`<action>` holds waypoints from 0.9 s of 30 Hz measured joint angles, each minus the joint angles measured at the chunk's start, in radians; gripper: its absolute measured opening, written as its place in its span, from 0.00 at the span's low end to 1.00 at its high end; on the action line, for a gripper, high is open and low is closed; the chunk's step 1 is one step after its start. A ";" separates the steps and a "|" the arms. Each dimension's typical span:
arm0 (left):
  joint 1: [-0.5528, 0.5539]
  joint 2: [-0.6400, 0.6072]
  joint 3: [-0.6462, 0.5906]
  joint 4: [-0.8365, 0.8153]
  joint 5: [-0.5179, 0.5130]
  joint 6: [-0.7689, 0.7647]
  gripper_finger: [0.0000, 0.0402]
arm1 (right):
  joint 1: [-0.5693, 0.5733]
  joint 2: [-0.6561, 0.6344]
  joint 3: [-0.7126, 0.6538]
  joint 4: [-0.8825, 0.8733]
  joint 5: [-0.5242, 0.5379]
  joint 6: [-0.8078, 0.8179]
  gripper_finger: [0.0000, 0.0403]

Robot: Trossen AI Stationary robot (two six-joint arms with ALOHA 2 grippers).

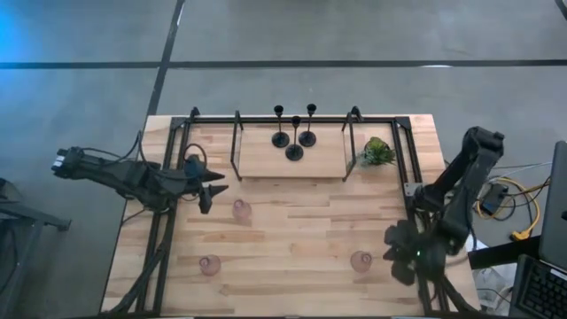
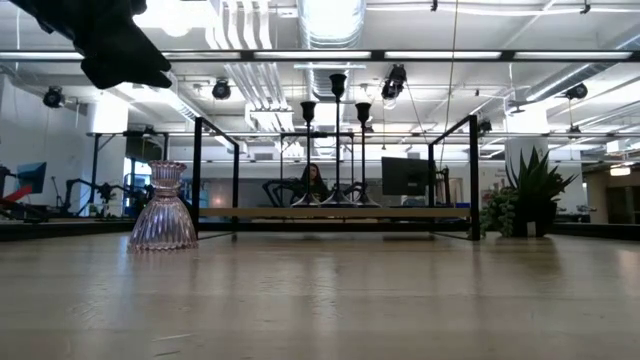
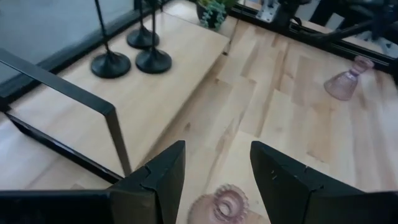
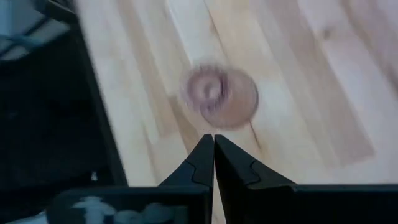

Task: Pick & Place candle stick holders
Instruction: Put the bottom right purple glass candle holder on the shelf

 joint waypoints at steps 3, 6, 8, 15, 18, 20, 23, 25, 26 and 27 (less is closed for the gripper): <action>0.000 0.000 0.000 0.008 -0.039 0.013 0.46 | 0.057 0.102 0.000 0.011 0.014 0.099 0.02; 0.000 -0.001 0.000 0.019 -0.062 0.021 0.46 | 0.088 0.186 0.000 0.036 0.016 0.169 0.02; 0.000 -0.001 0.000 0.022 -0.064 0.021 0.46 | 0.087 0.231 0.000 0.061 0.014 0.203 0.02; 0.000 -0.001 0.000 0.044 -0.065 0.049 0.46 | 0.017 0.287 0.064 0.084 -0.142 0.162 0.02; 0.000 -0.001 0.000 0.051 -0.064 0.073 0.46 | -0.036 0.271 0.127 0.058 -0.160 0.081 0.02; 0.000 -0.002 0.000 0.053 -0.065 0.088 0.46 | -0.082 0.258 0.178 0.057 -0.160 -0.014 0.02; 0.000 -0.002 0.000 0.059 -0.065 0.104 0.46 | -0.148 0.261 0.245 0.057 -0.162 -0.191 0.02; 0.000 -0.002 0.000 0.058 -0.064 0.109 0.46 | -0.187 0.274 0.276 0.032 -0.195 -0.270 0.02; 0.000 -0.002 0.000 0.056 -0.064 0.115 0.46 | -0.204 0.285 0.289 0.003 -0.227 -0.285 0.02; 0.000 -0.002 0.000 0.054 -0.064 0.123 0.46 | -0.220 0.297 0.299 -0.029 -0.260 -0.291 0.02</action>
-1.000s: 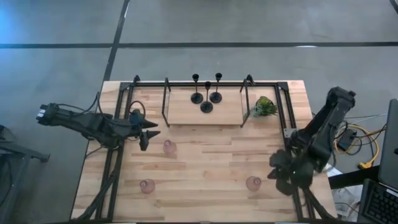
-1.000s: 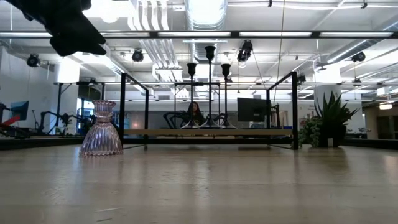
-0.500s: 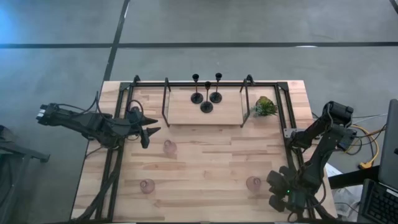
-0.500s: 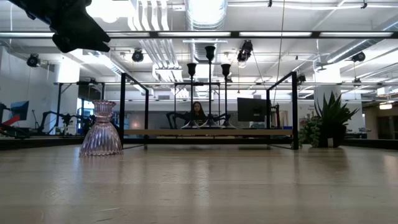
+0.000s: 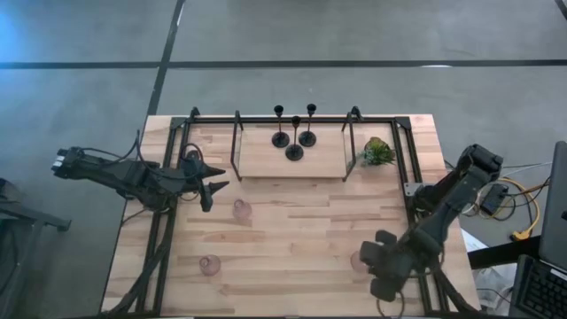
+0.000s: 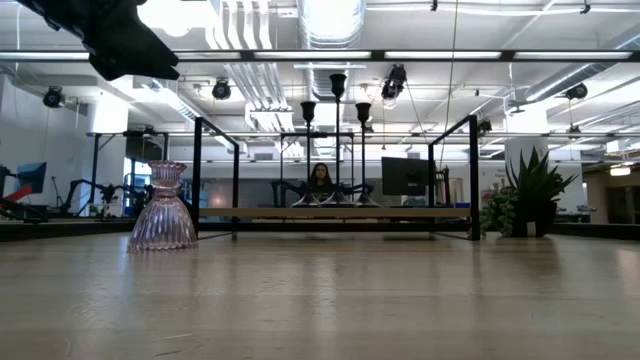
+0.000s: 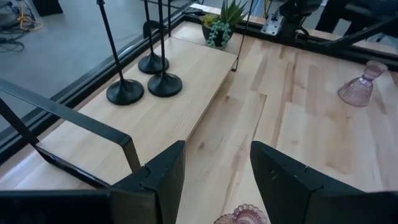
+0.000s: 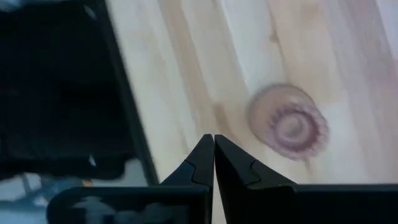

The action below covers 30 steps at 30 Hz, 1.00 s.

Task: Pick & Place candle stick holders
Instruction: Put the bottom right purple glass candle holder on the shelf

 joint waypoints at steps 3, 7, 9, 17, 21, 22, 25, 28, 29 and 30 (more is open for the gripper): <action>0.000 0.000 0.000 -0.001 0.000 0.027 0.46 | -0.031 0.043 0.022 -0.056 -0.089 -0.042 0.04; 0.000 -0.001 0.000 -0.002 0.001 0.040 0.46 | -0.053 0.093 0.051 -0.054 -0.127 -0.128 0.13; 0.000 -0.001 0.000 -0.003 0.005 0.040 0.46 | -0.059 0.115 0.072 -0.074 -0.126 -0.155 0.18; 0.000 -0.001 0.000 -0.003 0.008 0.040 0.46 | -0.061 0.181 0.115 -0.179 -0.118 -0.216 0.36; 0.000 -0.001 0.000 -0.004 0.008 0.040 0.46 | -0.062 0.190 0.127 -0.185 -0.114 -0.233 0.40; 0.000 -0.001 0.000 -0.004 0.008 0.040 0.46 | -0.064 0.192 0.129 -0.185 -0.114 -0.232 0.41; 0.000 -0.001 0.000 -0.004 0.008 0.040 0.46 | -0.066 0.187 0.137 -0.187 -0.093 -0.231 0.42; 0.000 -0.001 0.000 -0.004 0.008 0.040 0.46 | -0.067 0.183 0.143 -0.187 -0.054 -0.241 0.42; 0.000 -0.001 0.000 -0.004 0.008 0.039 0.46 | -0.067 0.183 0.141 -0.188 -0.043 -0.245 0.42; 0.000 -0.001 0.000 -0.004 0.008 0.038 0.46 | -0.068 0.184 0.139 -0.185 -0.039 -0.246 0.42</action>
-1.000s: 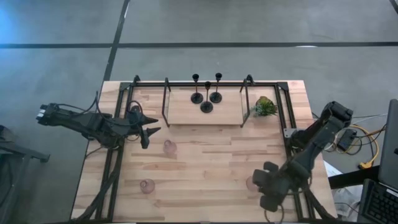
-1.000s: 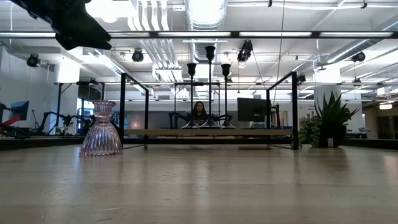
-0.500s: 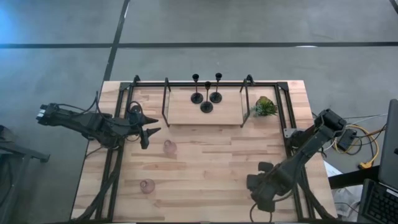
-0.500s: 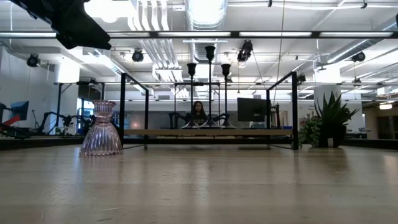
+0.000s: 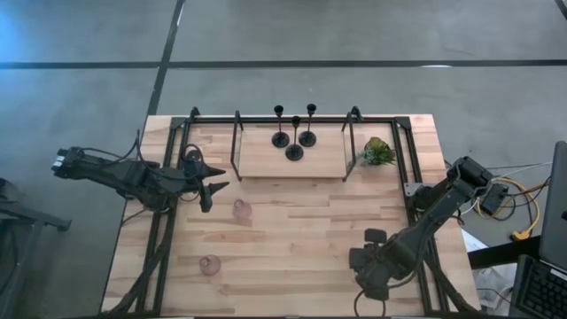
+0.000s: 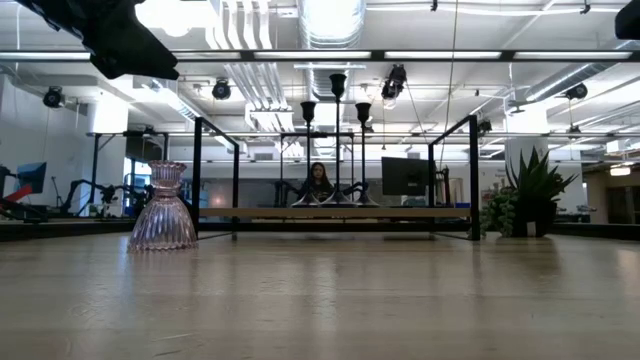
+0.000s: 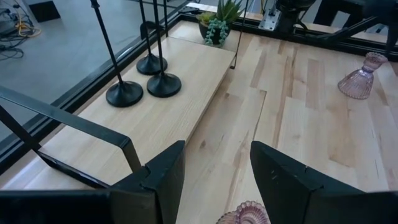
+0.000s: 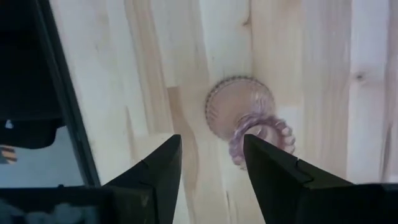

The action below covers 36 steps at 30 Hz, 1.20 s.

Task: Pick & Place candle stick holders
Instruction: Put the bottom right purple glass candle holder on the shelf

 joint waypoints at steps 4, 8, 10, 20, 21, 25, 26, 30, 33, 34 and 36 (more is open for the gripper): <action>0.000 0.000 0.000 -0.005 0.000 0.000 0.46 | -0.002 0.000 -0.022 0.000 0.003 0.007 0.42; 0.000 0.000 0.000 -0.007 0.000 0.001 0.46 | -0.002 0.000 -0.049 0.005 0.003 0.017 0.42; 0.000 0.000 0.000 -0.007 0.000 0.001 0.46 | -0.002 0.000 -0.068 0.011 0.003 0.035 0.42; 0.000 0.000 0.000 -0.005 -0.006 0.004 0.46 | -0.027 -0.003 -0.130 0.042 0.001 0.064 0.27; 0.000 0.000 0.000 -0.004 -0.006 0.004 0.46 | -0.034 -0.003 -0.130 0.043 0.001 0.049 0.22; 0.000 0.003 0.000 -0.002 -0.007 0.003 0.46 | -0.077 -0.004 -0.113 0.040 -0.004 -0.048 0.07; 0.000 0.004 0.000 -0.002 -0.007 0.003 0.46 | -0.091 -0.005 -0.104 0.042 -0.004 -0.081 0.07; 0.000 0.009 0.000 -0.003 -0.007 0.002 0.46 | -0.172 -0.008 -0.047 0.013 -0.017 -0.231 0.04; 0.000 0.012 0.000 -0.006 -0.008 0.002 0.46 | -0.248 -0.012 0.029 -0.082 -0.028 -0.349 0.04; 0.000 0.013 0.000 -0.007 -0.007 0.001 0.46 | -0.273 -0.013 0.058 -0.117 -0.028 -0.387 0.04; 0.000 0.015 0.000 -0.007 -0.008 0.001 0.46 | -0.324 -0.013 0.113 -0.193 -0.027 -0.467 0.04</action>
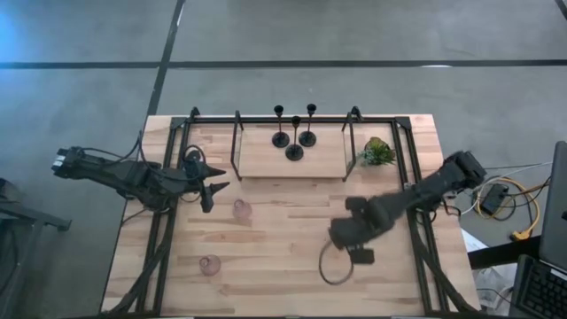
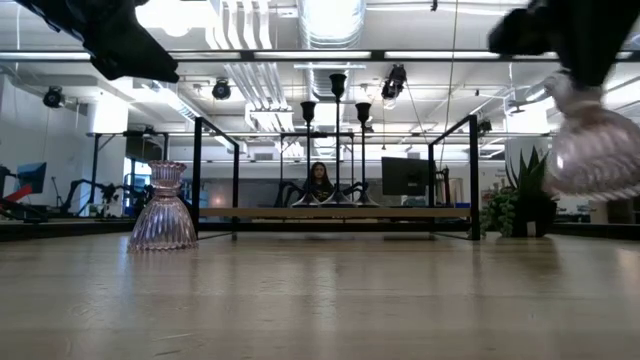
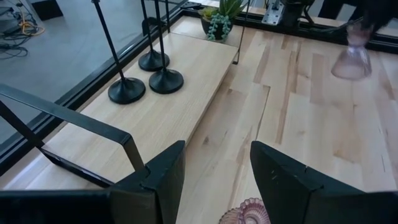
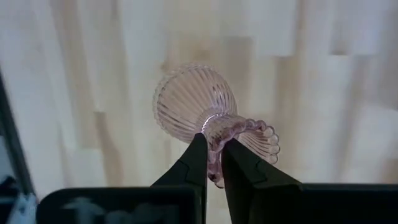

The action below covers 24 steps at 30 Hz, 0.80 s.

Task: Pick & Place candle stick holders
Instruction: Put the bottom right purple glass candle holder on the shelf

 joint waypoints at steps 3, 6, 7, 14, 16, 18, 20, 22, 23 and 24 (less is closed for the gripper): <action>0.000 0.002 0.000 0.000 0.000 0.000 0.46 | -0.078 0.000 0.080 -0.062 0.001 -0.130 0.04; 0.000 0.004 0.000 -0.002 0.000 0.000 0.46 | -0.159 -0.002 0.148 -0.111 0.033 -0.263 0.04; 0.000 0.004 0.000 -0.002 0.000 0.000 0.46 | -0.189 -0.002 0.166 -0.113 0.037 -0.306 0.04; 0.000 0.008 0.000 -0.004 0.000 0.000 0.46 | -0.393 -0.002 0.257 -0.137 0.043 -0.557 0.04; 0.000 0.008 0.000 -0.005 0.000 0.000 0.46 | -0.453 -0.002 0.273 -0.141 0.054 -0.609 0.04; 0.000 0.008 0.000 -0.006 0.000 0.000 0.46 | -0.517 -0.002 0.287 -0.136 0.054 -0.641 0.04; 0.000 0.008 0.000 -0.006 0.000 0.000 0.46 | -0.581 -0.002 0.295 -0.135 0.053 -0.648 0.04; 0.000 0.008 0.000 -0.006 0.000 0.000 0.46 | -0.642 0.001 0.298 -0.134 0.054 -0.647 0.04; 0.000 0.008 0.000 -0.006 0.000 0.000 0.46 | -0.671 0.003 0.298 -0.132 0.053 -0.647 0.04; 0.000 0.008 0.000 -0.006 0.000 0.000 0.46 | -0.698 0.007 0.300 -0.132 0.053 -0.647 0.04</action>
